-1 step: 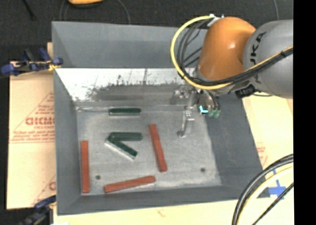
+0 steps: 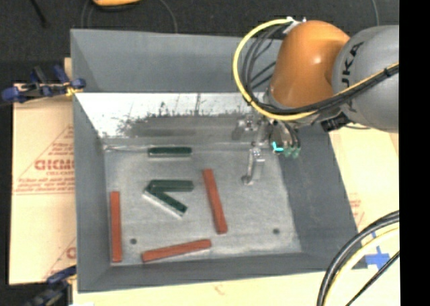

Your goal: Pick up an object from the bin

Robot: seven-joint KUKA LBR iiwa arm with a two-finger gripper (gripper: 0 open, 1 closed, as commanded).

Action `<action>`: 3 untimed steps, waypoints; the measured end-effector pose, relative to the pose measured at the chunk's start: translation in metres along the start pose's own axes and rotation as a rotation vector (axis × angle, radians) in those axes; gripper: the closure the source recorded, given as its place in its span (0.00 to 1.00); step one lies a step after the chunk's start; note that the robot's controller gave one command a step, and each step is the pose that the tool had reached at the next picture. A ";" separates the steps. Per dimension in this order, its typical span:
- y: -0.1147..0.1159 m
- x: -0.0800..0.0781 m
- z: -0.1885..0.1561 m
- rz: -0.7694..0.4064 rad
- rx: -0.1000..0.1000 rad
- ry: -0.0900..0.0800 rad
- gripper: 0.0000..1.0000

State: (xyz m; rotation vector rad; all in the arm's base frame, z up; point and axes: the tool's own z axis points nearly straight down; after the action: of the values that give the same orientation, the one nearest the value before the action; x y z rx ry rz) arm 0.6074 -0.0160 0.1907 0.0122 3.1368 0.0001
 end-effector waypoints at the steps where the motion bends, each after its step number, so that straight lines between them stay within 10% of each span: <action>1: 0.024 -0.012 0.026 -0.091 0.004 -0.009 0.00; 3: 0.065 -0.005 0.112 -0.237 0.001 0.005 0.00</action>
Offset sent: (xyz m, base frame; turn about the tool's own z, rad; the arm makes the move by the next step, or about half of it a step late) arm 0.0034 0.0494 -0.1188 -0.1849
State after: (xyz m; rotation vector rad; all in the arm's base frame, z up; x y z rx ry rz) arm 0.6135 0.0491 0.0785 -0.3597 3.1216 -0.0030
